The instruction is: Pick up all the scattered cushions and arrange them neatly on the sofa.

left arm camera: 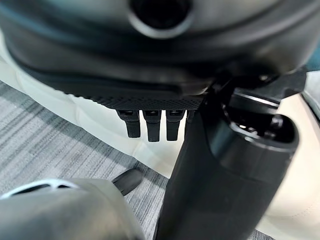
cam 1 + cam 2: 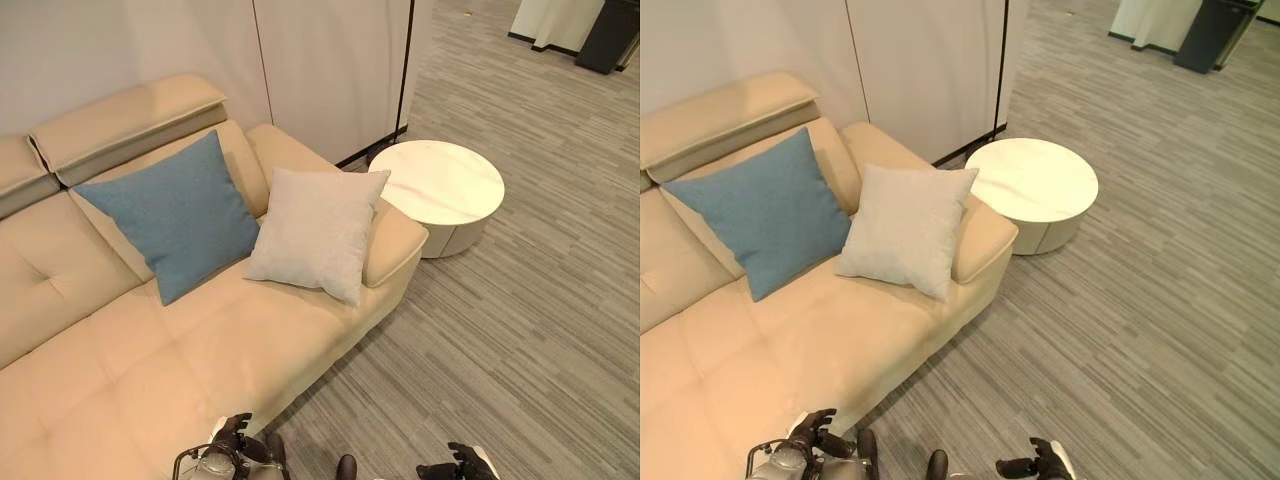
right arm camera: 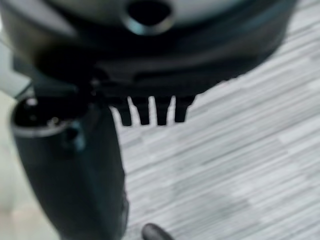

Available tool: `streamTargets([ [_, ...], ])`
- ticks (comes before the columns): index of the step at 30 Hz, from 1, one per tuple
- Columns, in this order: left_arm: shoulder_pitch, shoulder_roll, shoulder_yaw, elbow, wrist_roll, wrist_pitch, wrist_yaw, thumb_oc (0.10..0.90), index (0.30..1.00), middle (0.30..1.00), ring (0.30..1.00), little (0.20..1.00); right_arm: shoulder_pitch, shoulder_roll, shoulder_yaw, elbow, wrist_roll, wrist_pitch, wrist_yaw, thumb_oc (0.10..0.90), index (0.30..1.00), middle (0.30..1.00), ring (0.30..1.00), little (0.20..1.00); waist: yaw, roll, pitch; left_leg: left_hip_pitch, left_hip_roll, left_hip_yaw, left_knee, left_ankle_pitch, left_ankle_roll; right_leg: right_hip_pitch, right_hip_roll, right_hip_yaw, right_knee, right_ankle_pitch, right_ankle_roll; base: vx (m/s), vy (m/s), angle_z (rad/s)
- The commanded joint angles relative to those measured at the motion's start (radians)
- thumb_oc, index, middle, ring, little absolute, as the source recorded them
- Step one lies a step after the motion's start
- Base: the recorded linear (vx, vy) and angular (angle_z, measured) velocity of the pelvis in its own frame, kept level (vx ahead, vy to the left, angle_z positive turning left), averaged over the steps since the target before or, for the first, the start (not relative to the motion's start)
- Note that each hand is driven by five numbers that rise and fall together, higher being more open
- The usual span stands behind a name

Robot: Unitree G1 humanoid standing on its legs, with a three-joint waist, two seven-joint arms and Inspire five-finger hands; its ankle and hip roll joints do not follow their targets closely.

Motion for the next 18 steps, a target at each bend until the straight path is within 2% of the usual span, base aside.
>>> streamTargets([
  [1, 0.019, 0.004, -0.017, 0.005, -0.003, -0.016, 0.009, 0.800, 0.900, 0.900, 0.900, 0.900, 0.007, -0.061, 0.002, -0.016, 0.019, -0.015, -0.024, 0.800, 0.900, 0.900, 0.900, 0.900, 0.017, 0.008, -0.022, -0.014, -0.032, -0.014, 0.035, 0.019, 0.063, 0.039, -0.038, 0.101, 0.082, -0.106, 0.136, 0.16, 0.053, -0.30],
  [3, 0.036, 0.002, -0.007, 0.018, 0.001, -0.012, 0.007, 0.800, 0.900, 0.900, 0.900, 0.900, 0.015, -0.058, 0.000, -0.016, 0.010, -0.014, -0.023, 0.800, 0.900, 0.900, 0.900, 0.900, 0.016, 0.018, -0.038, 0.013, -0.031, -0.019, -0.003, 0.031, 0.068, 0.055, -0.030, 0.109, 0.091, -0.123, 0.138, 0.31, 0.103, -0.38],
  [5, 0.044, 0.001, -0.005, 0.023, 0.007, -0.008, 0.006, 0.800, 0.900, 0.900, 0.900, 0.900, 0.013, -0.055, 0.005, -0.013, 0.002, -0.013, -0.020, 0.800, 0.900, 0.900, 0.900, 0.900, 0.024, 0.011, -0.054, 0.020, -0.045, -0.036, 0.010, 0.023, 0.077, 0.065, -0.041, 0.123, 0.107, -0.134, 0.144, 0.31, 0.103, -0.35],
  [7, 0.046, 0.004, -0.002, 0.024, 0.008, -0.009, 0.005, 0.800, 0.900, 0.900, 0.900, 0.900, 0.014, -0.052, 0.008, -0.013, -0.007, -0.014, -0.017, 0.800, 0.900, 0.900, 0.900, 0.900, 0.033, 0.006, -0.068, 0.037, -0.057, -0.042, 0.011, 0.009, 0.088, 0.066, -0.052, 0.129, 0.145, -0.144, 0.153, 0.23, 0.106, -0.28],
  [8, 0.043, 0.007, 0.001, 0.016, -0.001, -0.011, 0.005, 0.800, 0.900, 0.900, 0.900, 0.900, 0.013, -0.050, 0.010, -0.017, -0.015, -0.015, -0.014, 0.800, 0.900, 0.900, 0.900, 0.900, 0.044, 0.001, -0.078, 0.070, -0.076, -0.040, 0.004, -0.021, 0.110, 0.048, -0.074, 0.124, 0.235, -0.148, 0.178, 0.14, 0.089, -0.11],
  [9, 0.043, 0.007, 0.001, 0.016, -0.001, -0.011, 0.005, 0.800, 0.900, 0.900, 0.900, 0.900, 0.013, -0.050, 0.010, -0.017, -0.015, -0.015, -0.014, 0.800, 0.900, 0.900, 0.900, 0.900, 0.045, 0.002, -0.080, 0.066, -0.074, -0.040, 0.005, -0.020, 0.110, 0.044, -0.072, 0.125, 0.234, -0.146, 0.178, 0.22, 0.148, -0.12],
  [10, 0.033, 0.014, 0.001, 0.006, -0.005, -0.008, 0.009, 0.800, 0.900, 0.900, 0.900, 0.900, 0.005, -0.048, 0.012, -0.021, -0.017, -0.013, -0.011, 0.800, 0.900, 0.900, 0.900, 0.900, 0.043, 0.000, -0.072, 0.098, -0.086, -0.043, 0.004, -0.043, 0.132, -0.023, -0.094, 0.126, 0.387, -0.101, 0.213, 0.08, 0.059, -0.09],
  [11, 0.032, 0.014, 0.002, 0.006, -0.005, -0.008, 0.009, 0.800, 0.900, 0.900, 0.900, 0.900, 0.005, -0.048, 0.012, -0.021, -0.017, -0.013, -0.011, 0.800, 0.900, 0.900, 0.900, 0.900, 0.044, 0.002, -0.074, 0.093, -0.083, -0.042, 0.005, -0.043, 0.131, -0.026, -0.091, 0.127, 0.385, -0.098, 0.212, 0.11, 0.117, -0.13],
  [12, 0.019, 0.026, -0.002, -0.015, -0.010, -0.010, 0.014, 0.800, 0.900, 0.900, 0.900, 0.900, -0.006, -0.050, 0.016, -0.034, -0.019, -0.013, -0.013, 0.800, 0.900, 0.900, 0.900, 0.900, 0.035, 0.013, -0.049, 0.124, -0.084, -0.047, 0.008, -0.061, 0.152, -0.115, -0.102, 0.127, 0.536, -0.025, 0.247, 0.03, 0.058, -0.07],
  [13, 0.019, 0.026, -0.002, -0.015, -0.010, -0.010, 0.014, 0.800, 0.900, 0.900, 0.900, 0.900, -0.006, -0.050, 0.016, -0.034, -0.019, -0.013, -0.013, 0.800, 0.900, 0.900, 0.900, 0.900, 0.035, 0.012, -0.049, 0.123, -0.085, -0.046, 0.008, -0.062, 0.152, -0.118, -0.104, 0.128, 0.540, -0.027, 0.247, 0.10, 0.097, -0.01],
  [14, 0.015, 0.032, -0.004, -0.028, -0.017, -0.015, 0.020, 0.800, 0.900, 0.900, 0.900, 0.900, -0.013, -0.048, 0.009, -0.043, -0.013, -0.016, -0.019, 0.800, 0.900, 0.900, 0.900, 0.900, 0.032, 0.023, -0.041, 0.152, -0.084, -0.047, 0.000, -0.077, 0.158, -0.166, -0.135, 0.090, 0.587, -0.011, 0.248, 0.07, 0.039, 0.09],
  [15, 0.015, 0.032, -0.004, -0.028, -0.017, -0.014, 0.020, 0.800, 0.900, 0.900, 0.900, 0.900, -0.013, -0.048, 0.009, -0.043, -0.013, -0.016, -0.019, 0.800, 0.900, 0.900, 0.900, 0.900, 0.031, 0.023, -0.040, 0.153, -0.085, -0.048, 0.000, -0.077, 0.158, -0.166, -0.136, 0.089, 0.589, -0.012, 0.248, 0.16, 0.040, 0.03],
  [16, 0.008, 0.034, -0.006, -0.034, -0.025, -0.019, 0.024, 0.800, 0.900, 0.900, 0.900, 0.900, -0.016, -0.049, 0.002, -0.045, -0.003, -0.017, -0.026, 0.800, 0.900, 0.900, 0.900, 0.900, 0.023, 0.032, -0.037, 0.171, -0.088, -0.064, -0.006, -0.085, 0.159, -0.200, -0.136, 0.084, 0.550, -0.030, 0.228, 0.09, -0.001, 0.04],
  [18, 0.005, 0.035, -0.007, -0.039, -0.028, -0.022, 0.025, 0.800, 0.900, 0.900, 0.900, 0.900, -0.017, -0.050, 0.001, -0.047, 0.001, -0.019, -0.028, 0.800, 0.900, 0.900, 0.900, 0.900, 0.015, 0.033, -0.035, 0.181, -0.089, -0.076, -0.009, -0.089, 0.156, -0.205, -0.128, 0.094, 0.504, -0.045, 0.220, 0.12, -0.038, 0.07],
])
